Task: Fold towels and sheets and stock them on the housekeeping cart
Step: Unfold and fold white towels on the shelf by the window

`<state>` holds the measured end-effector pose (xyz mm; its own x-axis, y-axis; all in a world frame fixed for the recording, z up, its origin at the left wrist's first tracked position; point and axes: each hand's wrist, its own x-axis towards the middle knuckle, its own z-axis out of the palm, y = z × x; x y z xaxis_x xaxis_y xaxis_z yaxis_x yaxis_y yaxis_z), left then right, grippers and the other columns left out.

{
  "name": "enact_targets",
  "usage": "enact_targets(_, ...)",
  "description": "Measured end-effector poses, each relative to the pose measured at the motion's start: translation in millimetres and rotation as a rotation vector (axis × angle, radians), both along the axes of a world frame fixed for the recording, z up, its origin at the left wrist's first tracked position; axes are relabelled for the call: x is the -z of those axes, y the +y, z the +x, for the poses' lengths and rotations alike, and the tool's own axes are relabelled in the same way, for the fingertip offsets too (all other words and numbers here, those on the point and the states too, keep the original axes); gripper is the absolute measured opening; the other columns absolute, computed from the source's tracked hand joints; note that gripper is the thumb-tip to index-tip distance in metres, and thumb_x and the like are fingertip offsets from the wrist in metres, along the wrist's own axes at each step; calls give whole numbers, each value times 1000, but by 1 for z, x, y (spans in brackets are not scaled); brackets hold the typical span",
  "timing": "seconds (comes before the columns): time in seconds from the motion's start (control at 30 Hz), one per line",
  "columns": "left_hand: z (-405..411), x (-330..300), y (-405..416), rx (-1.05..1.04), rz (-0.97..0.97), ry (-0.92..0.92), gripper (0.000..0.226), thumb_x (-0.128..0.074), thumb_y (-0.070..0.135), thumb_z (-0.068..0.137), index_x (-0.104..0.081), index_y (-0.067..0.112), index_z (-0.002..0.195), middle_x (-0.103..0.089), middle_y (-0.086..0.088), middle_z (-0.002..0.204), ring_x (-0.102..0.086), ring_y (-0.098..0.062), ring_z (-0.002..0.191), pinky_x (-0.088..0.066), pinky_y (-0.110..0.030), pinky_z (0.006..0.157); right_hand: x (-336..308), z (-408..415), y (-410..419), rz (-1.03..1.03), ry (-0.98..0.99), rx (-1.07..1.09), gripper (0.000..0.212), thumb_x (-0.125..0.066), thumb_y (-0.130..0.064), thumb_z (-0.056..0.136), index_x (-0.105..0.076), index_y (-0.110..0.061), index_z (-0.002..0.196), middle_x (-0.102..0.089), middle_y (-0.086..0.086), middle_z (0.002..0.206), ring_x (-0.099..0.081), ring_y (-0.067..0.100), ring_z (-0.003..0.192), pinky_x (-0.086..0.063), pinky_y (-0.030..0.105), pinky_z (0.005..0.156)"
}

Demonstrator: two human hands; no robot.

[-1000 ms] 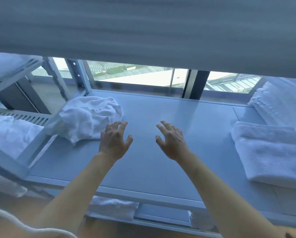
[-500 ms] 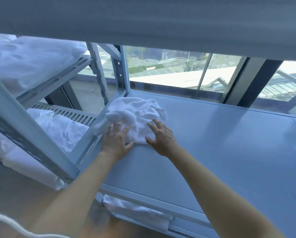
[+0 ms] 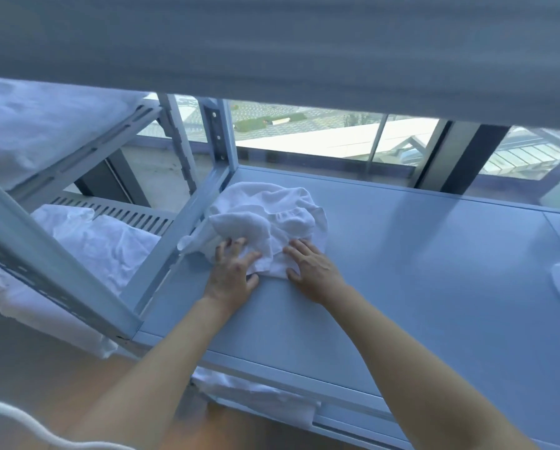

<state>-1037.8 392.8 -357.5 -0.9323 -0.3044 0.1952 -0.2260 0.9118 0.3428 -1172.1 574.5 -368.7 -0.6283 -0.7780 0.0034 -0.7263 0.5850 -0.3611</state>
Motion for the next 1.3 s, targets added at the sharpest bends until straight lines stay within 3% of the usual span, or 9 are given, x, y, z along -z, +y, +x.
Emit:
enact_targets(0.4, -40, 3, 217, 365, 95, 61, 49, -78, 12, 75, -72, 20, 122, -50, -12, 147, -33, -50, 139, -39, -56, 113, -7, 29, 256, 49, 2, 326, 59, -47, -40, 105, -31, -24, 160, -21, -6, 169, -10, 15, 157, -13, 33, 126)
enact_targets(0.53, -44, 6, 271, 450, 124, 113, 44, -79, 4, 72, -75, 16, 114, -55, -16, 140, -39, -52, 134, -42, -59, 110, -13, 51, 314, 85, 30, 374, 60, -47, -41, 105, -33, -21, 160, -25, -2, 168, -15, 18, 156, -11, 31, 126)
enact_targets(0.6, -41, 6, 292, 482, 134, 155, 38, -80, 0, 70, -78, 14, 104, -60, -16, 135, -44, -51, 131, -45, -56, 108, -18, 64, 336, 98, 61, 399, 58, -50, -40, 101, -42, -19, 154, -38, 0, 162, -29, 22, 150, -23, 35, 122)
enact_targets(0.67, -34, 5, 301, 501, 158, 177, 31, -81, -3, 70, -79, 13, 97, -63, -15, 130, -47, -49, 130, -48, -52, 105, -24, 74, 347, 59, 109, 429, 49, -53, -37, 95, -57, -19, 140, -60, -1, 139, -50, 23, 131, -39, 41, 106)
enact_targets(0.77, -17, -1, 292, 510, 187, 175, 23, -82, -3, 75, -78, 11, 93, -64, -12, 133, -48, -44, 135, -47, -49, 107, -37, 70, 350, -115, 216, 433, 35, -63, -27, 87, -70, -16, 120, -73, 0, 106, -63, 27, 106, -47, 45, 93)
enact_targets(0.9, 11, -18, 245, 420, 175, 249, 16, -77, 1, 82, -74, 10, 95, -64, -7, 137, -54, -31, 134, -50, -41, 104, -56, 30, 330, -195, 216, 357, 48, -67, -32, 87, -62, -17, 133, -62, -2, 134, -57, 26, 118, -45, 47, 99)
enact_targets(1.0, 31, -37, 188, 273, 76, 314, 24, -70, 0, 84, -75, 14, 103, -65, -4, 135, -56, -28, 129, -45, -34, 107, -57, 1, 300, -113, 99, 252, 65, -70, -42, 86, -51, -26, 147, -46, -1, 153, -43, 27, 136, -39, 47, 108)
enact_targets(1.17, 52, -61, 99, -104, -54, 165, 45, -63, -18, 78, -80, 14, 106, -62, -18, 138, -54, -43, 126, -48, -53, 104, -41, -19, 247, 0, -1, 125, 68, -65, -53, 87, -43, -38, 150, -27, -3, 164, -25, 23, 150, -27, 49, 114)
enact_targets(1.3, 56, -62, 98, -182, -15, 65, 58, -49, -19, 73, -77, 13, 113, -55, -16, 146, -48, -42, 132, -47, -59, 100, -25, -12, 228, 82, 30, 203, 72, -60, -54, 88, -33, -42, 154, -23, -2, 166, -23, 25, 151, -29, 47, 114)
